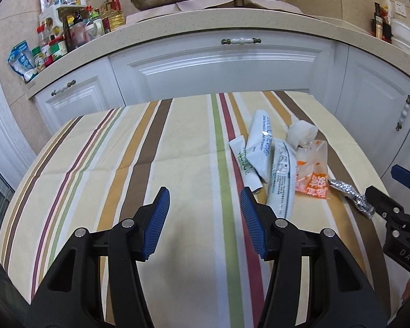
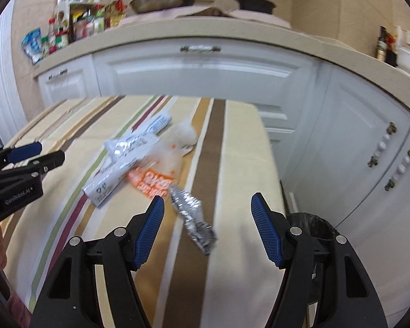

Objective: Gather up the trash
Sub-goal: 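Move both tools back toward the remaining trash on the table, then grasp the white tube with the left tool while the right tool grasps the foil wrapper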

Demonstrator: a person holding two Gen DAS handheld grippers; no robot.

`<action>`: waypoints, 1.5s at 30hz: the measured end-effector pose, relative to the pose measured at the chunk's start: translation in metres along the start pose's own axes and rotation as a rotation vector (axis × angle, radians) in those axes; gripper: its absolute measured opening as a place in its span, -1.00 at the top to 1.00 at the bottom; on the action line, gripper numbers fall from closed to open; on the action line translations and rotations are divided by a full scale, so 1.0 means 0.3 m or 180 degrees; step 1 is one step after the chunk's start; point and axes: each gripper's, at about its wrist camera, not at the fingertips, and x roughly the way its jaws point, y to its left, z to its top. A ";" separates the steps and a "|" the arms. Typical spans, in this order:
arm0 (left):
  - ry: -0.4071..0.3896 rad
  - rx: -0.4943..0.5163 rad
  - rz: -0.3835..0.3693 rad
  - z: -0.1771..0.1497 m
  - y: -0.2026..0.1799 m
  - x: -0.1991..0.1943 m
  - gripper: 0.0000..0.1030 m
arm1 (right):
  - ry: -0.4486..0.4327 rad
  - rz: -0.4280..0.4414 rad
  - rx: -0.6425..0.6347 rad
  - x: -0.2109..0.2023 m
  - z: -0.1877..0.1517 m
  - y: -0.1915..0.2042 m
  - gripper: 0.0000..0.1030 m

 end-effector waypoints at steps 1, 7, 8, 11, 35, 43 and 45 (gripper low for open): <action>0.0012 -0.0007 -0.0013 -0.001 0.002 0.005 -0.03 | 0.0039 -0.0003 -0.0017 0.009 -0.001 0.007 -0.25; 0.0037 -0.0051 -0.0149 -0.013 0.010 0.011 -0.19 | 0.0277 -0.0033 -0.0020 0.060 -0.009 0.019 -0.25; 0.0041 -0.0047 -0.0174 -0.013 0.008 0.013 -0.19 | 0.0300 -0.0037 -0.0028 0.064 -0.011 0.019 -0.25; 0.0056 -0.0018 -0.0266 -0.017 -0.010 0.020 -0.21 | 0.0368 -0.0030 -0.0033 0.077 -0.017 0.018 -0.11; 0.0094 0.0206 -0.0443 -0.013 -0.143 0.088 -0.13 | 0.0304 0.0149 0.0181 0.063 -0.037 -0.039 0.52; 0.0201 0.0247 -0.0611 -0.019 -0.157 0.106 0.56 | 0.0294 0.0163 0.0214 0.063 -0.036 -0.050 0.52; 0.0192 0.0267 -0.0649 -0.022 -0.160 0.103 0.63 | 0.0294 0.0163 0.0210 0.063 -0.036 -0.051 0.52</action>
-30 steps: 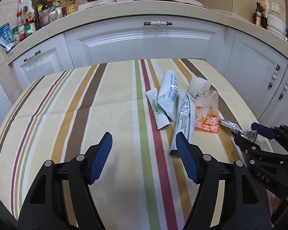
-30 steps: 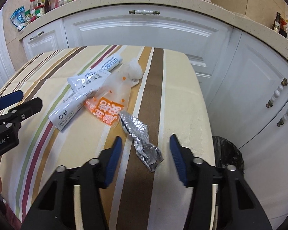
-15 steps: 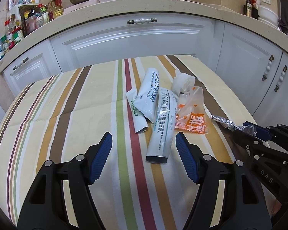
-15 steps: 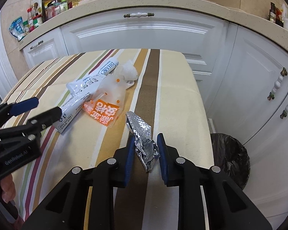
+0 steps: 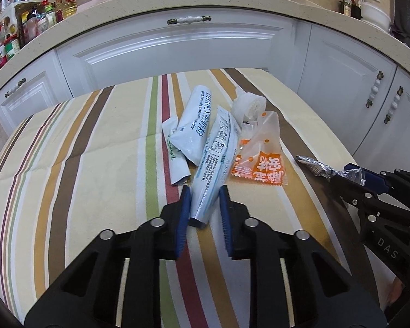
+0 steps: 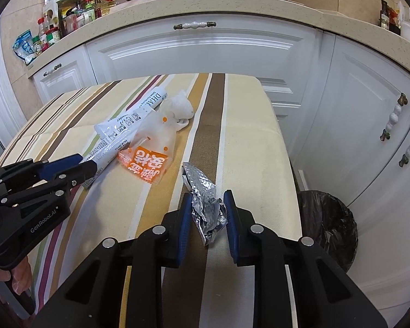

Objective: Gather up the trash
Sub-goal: 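Grasp the white tube with the left tool while the right tool grasps the foil wrapper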

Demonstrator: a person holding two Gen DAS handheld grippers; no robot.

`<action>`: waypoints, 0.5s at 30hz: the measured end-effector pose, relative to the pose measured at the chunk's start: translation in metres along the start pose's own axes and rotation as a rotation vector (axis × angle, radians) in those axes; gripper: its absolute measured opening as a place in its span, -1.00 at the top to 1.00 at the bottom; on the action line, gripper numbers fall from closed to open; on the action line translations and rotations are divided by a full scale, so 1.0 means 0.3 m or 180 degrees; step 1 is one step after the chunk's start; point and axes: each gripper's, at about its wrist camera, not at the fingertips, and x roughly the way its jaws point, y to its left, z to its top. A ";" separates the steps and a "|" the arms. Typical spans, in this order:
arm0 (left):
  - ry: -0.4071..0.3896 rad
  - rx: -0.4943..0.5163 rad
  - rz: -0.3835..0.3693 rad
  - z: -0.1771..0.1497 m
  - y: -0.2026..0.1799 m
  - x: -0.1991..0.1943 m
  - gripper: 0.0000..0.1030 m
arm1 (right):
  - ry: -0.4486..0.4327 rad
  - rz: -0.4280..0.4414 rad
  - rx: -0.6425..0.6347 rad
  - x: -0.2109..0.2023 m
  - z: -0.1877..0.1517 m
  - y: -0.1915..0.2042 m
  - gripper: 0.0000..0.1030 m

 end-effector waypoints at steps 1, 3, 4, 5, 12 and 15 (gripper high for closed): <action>-0.0009 0.0018 -0.0001 -0.001 -0.002 -0.002 0.67 | -0.0002 -0.0002 0.0000 0.000 0.000 0.000 0.52; -0.0028 0.0033 -0.0007 -0.004 -0.004 -0.007 0.72 | -0.0003 -0.0001 0.0005 0.000 0.000 -0.001 0.52; -0.0037 0.0018 -0.0023 -0.005 -0.002 -0.009 0.74 | -0.0005 -0.0001 0.0009 0.001 0.000 -0.002 0.52; -0.0044 0.0002 -0.0039 -0.006 0.001 -0.011 0.75 | -0.0008 -0.0004 0.0012 0.000 0.000 -0.002 0.52; -0.0078 -0.0026 -0.0032 -0.010 0.008 -0.033 0.84 | -0.0044 -0.0013 0.0025 -0.006 0.000 -0.006 0.52; -0.0109 -0.0041 -0.0032 -0.010 0.012 -0.057 0.85 | -0.0088 -0.0027 0.0045 -0.015 0.000 -0.011 0.52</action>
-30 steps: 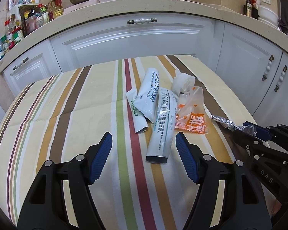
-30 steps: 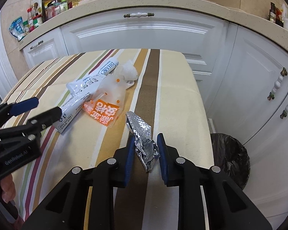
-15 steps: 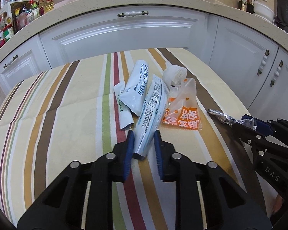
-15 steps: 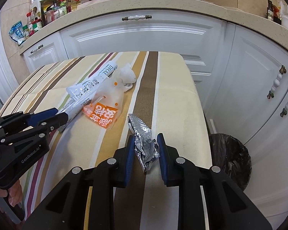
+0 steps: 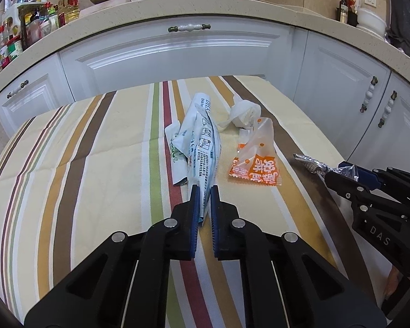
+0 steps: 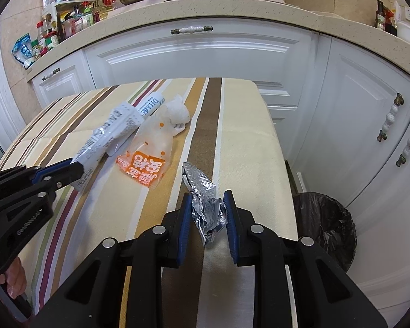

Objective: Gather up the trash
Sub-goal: 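Grasp the white tube with the left tool while the right tool grasps the foil wrapper, then carry the tube and foil over the black bin and open both tools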

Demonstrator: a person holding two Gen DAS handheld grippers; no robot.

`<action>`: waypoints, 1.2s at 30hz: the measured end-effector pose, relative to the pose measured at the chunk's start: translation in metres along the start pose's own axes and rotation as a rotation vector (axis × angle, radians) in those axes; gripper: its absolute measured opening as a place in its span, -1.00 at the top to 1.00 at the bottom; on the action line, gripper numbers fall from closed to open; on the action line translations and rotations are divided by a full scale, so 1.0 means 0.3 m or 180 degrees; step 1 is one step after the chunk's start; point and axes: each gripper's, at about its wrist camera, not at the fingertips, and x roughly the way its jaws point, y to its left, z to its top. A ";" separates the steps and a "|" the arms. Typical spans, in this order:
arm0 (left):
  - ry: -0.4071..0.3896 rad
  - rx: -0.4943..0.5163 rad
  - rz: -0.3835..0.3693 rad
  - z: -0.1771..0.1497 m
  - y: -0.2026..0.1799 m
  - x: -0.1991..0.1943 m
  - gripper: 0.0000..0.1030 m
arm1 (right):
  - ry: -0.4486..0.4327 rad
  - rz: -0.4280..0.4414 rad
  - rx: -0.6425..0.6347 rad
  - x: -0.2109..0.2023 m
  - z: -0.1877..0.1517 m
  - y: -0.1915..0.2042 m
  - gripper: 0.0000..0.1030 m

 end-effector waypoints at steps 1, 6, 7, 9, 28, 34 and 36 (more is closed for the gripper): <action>-0.0011 -0.0003 -0.0008 0.001 0.001 -0.009 0.85 | -0.0021 -0.0007 0.0009 -0.005 0.000 -0.002 0.52; -0.0091 -0.0009 -0.0008 0.006 -0.006 -0.060 0.86 | -0.0127 -0.0044 0.0036 -0.034 0.004 -0.012 0.52; -0.0111 -0.0006 -0.0006 0.009 -0.008 -0.071 0.86 | -0.0151 -0.0055 0.0041 -0.041 0.006 -0.015 0.52; -0.0160 0.0006 0.0009 0.015 -0.013 -0.090 0.86 | -0.0202 -0.0081 0.0056 -0.056 0.008 -0.023 0.52; -0.0500 0.0492 -0.0215 0.086 -0.346 -0.145 0.86 | -0.0572 -0.0947 0.0348 -0.239 -0.047 -0.271 0.52; -0.0517 0.0747 -0.0350 0.097 -0.525 -0.101 0.86 | -0.0590 -0.1178 0.0491 -0.275 -0.086 -0.386 0.52; -0.0484 0.0802 -0.0390 0.099 -0.570 -0.081 0.86 | -0.0595 -0.1225 0.0545 -0.281 -0.096 -0.421 0.52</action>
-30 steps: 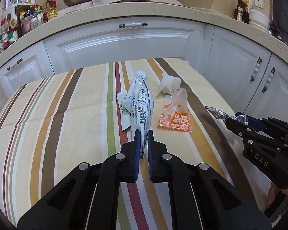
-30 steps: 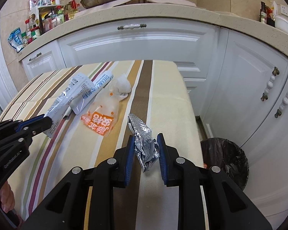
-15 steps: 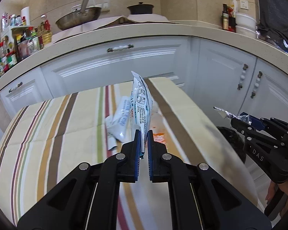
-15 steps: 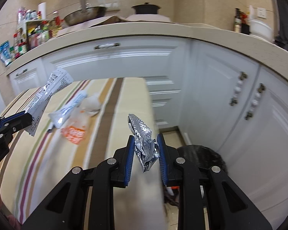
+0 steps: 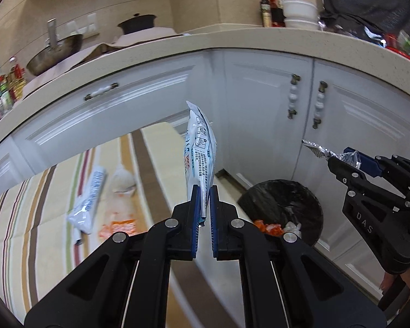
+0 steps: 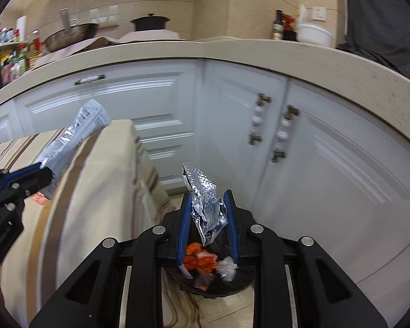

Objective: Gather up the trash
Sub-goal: 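Carry the tube and foil over the black bin and open both tools, then move both tools back over the remaining trash on the table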

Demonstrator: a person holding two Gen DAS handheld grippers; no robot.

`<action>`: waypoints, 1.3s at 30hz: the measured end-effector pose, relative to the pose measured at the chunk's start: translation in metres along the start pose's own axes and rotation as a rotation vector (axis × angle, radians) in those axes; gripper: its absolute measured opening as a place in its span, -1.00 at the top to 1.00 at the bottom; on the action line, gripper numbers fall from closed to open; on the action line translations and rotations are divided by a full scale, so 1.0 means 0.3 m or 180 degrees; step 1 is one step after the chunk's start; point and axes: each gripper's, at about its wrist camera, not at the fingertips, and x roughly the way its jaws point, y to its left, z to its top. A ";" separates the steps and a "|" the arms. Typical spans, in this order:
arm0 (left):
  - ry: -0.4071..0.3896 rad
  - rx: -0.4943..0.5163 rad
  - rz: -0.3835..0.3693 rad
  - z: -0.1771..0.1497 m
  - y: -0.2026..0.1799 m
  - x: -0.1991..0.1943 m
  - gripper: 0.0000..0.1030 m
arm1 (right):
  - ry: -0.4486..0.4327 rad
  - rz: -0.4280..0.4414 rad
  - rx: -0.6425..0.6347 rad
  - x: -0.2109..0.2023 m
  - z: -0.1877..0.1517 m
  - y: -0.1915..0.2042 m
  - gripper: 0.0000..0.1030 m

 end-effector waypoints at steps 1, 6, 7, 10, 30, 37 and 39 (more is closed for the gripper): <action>0.0024 0.0021 -0.0035 0.006 -0.023 0.017 0.86 | -0.0001 -0.0022 0.0018 0.004 -0.003 -0.014 0.52; 0.0113 0.0117 -0.0132 0.019 -0.110 0.081 0.86 | 0.0023 -0.0082 0.0101 0.035 -0.017 -0.077 0.52; 0.0132 0.0129 -0.0154 0.023 -0.127 0.096 0.86 | 0.0025 -0.0092 0.0110 0.044 -0.019 -0.088 0.52; 0.0150 0.0177 -0.0194 0.035 -0.167 0.129 0.86 | 0.0030 -0.0107 0.0127 0.068 -0.021 -0.111 0.52; 0.0162 0.0075 -0.0147 0.078 -0.154 0.192 0.33 | 0.0117 -0.0182 0.0352 0.166 -0.045 -0.173 -0.03; 0.0111 -0.0093 -0.0010 0.066 -0.047 0.131 0.24 | 0.0076 -0.0011 0.0386 0.141 -0.020 -0.111 -0.09; 0.0106 -0.0142 0.0068 0.057 -0.002 0.112 0.22 | 0.0064 0.0079 0.0370 0.135 -0.005 -0.074 -0.10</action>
